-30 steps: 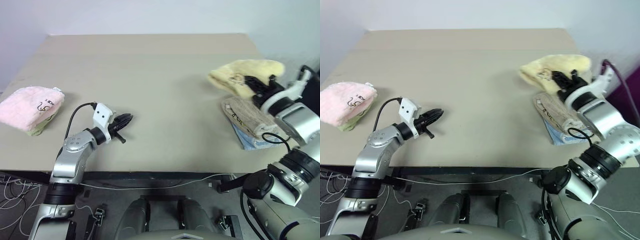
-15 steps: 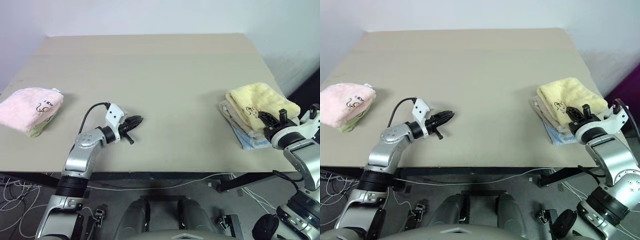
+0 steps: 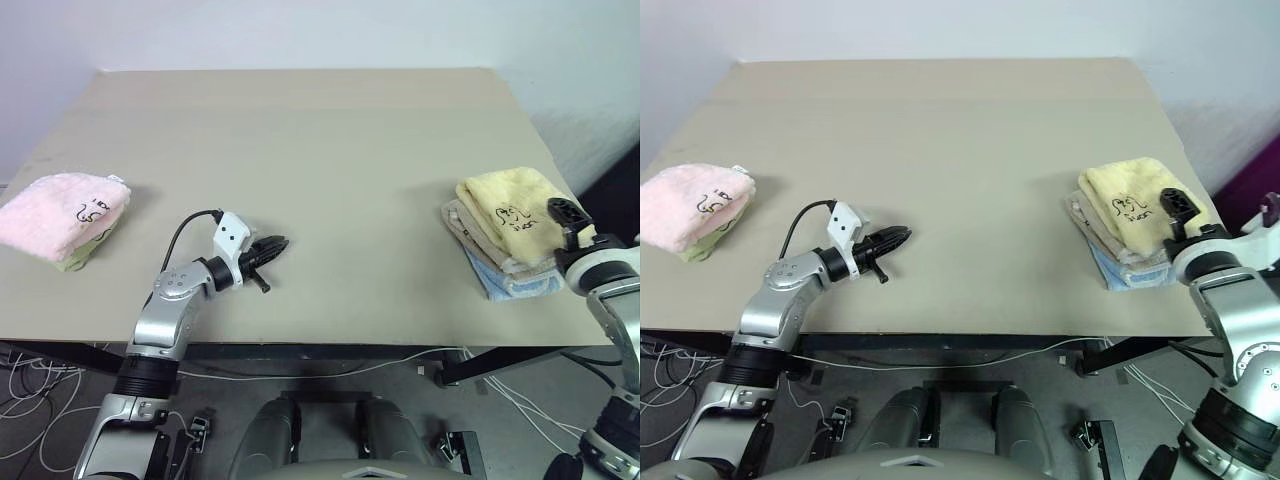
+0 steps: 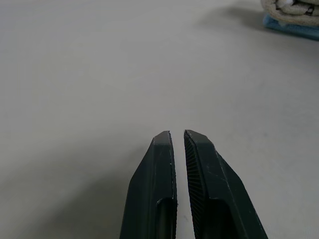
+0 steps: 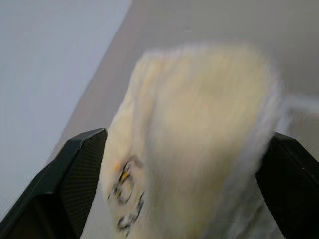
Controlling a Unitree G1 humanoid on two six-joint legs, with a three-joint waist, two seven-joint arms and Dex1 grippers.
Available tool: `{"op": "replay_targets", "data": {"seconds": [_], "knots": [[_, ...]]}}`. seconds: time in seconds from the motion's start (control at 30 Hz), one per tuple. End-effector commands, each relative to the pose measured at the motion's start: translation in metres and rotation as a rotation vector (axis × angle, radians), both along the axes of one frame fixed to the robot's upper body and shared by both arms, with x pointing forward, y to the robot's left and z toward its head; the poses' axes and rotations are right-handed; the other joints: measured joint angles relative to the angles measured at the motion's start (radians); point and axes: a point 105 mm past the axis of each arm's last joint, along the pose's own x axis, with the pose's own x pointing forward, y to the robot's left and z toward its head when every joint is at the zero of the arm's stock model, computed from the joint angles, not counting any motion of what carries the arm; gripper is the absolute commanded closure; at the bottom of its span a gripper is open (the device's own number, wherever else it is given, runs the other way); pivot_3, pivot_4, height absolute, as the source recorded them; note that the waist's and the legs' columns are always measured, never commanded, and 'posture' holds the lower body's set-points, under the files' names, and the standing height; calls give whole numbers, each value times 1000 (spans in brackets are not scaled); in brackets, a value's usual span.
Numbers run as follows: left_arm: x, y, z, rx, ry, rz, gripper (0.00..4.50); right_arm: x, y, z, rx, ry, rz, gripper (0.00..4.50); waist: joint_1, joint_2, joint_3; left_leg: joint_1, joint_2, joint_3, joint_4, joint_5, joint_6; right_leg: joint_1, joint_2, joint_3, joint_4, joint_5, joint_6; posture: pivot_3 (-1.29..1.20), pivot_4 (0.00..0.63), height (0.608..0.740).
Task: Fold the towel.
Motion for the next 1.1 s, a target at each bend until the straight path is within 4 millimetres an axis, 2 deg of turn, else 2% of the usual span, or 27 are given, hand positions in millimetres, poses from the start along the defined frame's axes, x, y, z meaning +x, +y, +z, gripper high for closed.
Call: {"op": "replay_targets", "data": {"seconds": [0.03, 0.1, 0.2, 0.23, 0.33, 0.43, 0.5, 0.57, 0.63, 0.77, 0.87, 1.1], "knots": [[-1, -12, 5, 1, -21, -50, 4097, -5, -10, 25, -139, -70, -83, 51, 0, 0, 0, 0, 0, 0, 0, 0, 0, 0, 0, 0, 0, 0, 0, 0, 150, 740], [-1, -15, 4, 3, -21, -58, 4097, -2, -12, 32, -209, -83, -104, 51, -1, 0, 0, 0, 0, 0, 0, 0, 0, 0, 0, 0, 0, 0, 0, 0, 150, 740], [0, -13, 5, -2, -24, -43, 4097, 8, -4, 44, -333, -116, -87, 51, -5, 0, 0, 0, 0, 0, 0, 0, 0, 0, 1, 0, 0, 0, 0, 0, 150, 740], [1, -11, 5, -1, -26, -32, 4097, 14, 3, 50, -399, -133, -60, 51, -5, 0, 0, 0, 0, 0, 0, 0, 0, 0, 1, 0, 0, 0, 0, 0, 150, 740], [6, 2, 9, -2, -59, 44, 4097, 36, 43, 75, -708, -225, 89, 51, -8, 1, 0, 1, 1, 1, 0, 0, 0, 0, 2, 1, 1, 0, 0, 0, 150, 740], [10, 13, 13, -21, -76, 105, 4097, 48, 70, 78, -820, -282, 195, 51, -3, 0, 0, 1, 2, 1, 2, 0, 0, 0, 3, 1, 0, 0, 0, 0, 150, 740], [11, 20, 16, -45, -78, 142, 4097, 57, 100, 68, -879, -313, 335, 51, 2, 0, 0, 0, 2, 0, 3, 0, 0, 0, 3, 0, 0, 0, 0, 0, 150, 740], [10, 26, 16, -58, -83, 168, 4097, 64, 133, 49, -923, -319, 492, 51, 0, 0, 0, 0, 2, 0, 4, -1, 1, 1, 2, 0, 0, 0, 0, 0, 150, 740], [8, 30, 14, -62, -86, 186, 4097, 71, 155, 25, -953, -301, 600, 51, 0, 0, 0, 0, 2, 0, 5, -1, 1, 1, 2, 0, 0, 0, 0, 0, 150, 740], [6, 35, 13, -67, -108, 233, 4097, 80, 185, -10, -964, -298, 719, 51, 2, -1, 0, 0, 1, 0, 5, -1, 1, 0, 0, 0, 0, 0, 0, 0, 150, 740], [2, 42, 13, -71, -128, 277, 4097, 82, 196, -27, -971, -302, 762, 51, 2, -1, 0, -1, 1, 0, 5, -1, 1, 0, 0, 0, 1, 0, 0, 0, 150, 740], [-3, 63, 19, -63, -157, 356, 4097, 79, 213, -36, -985, -330, 784, 51, 0, 0, 0, 0, 1, -1, 4, -1, 1, -1, -1, 0, 1, 0, 0, 0, 150, 740]]}}
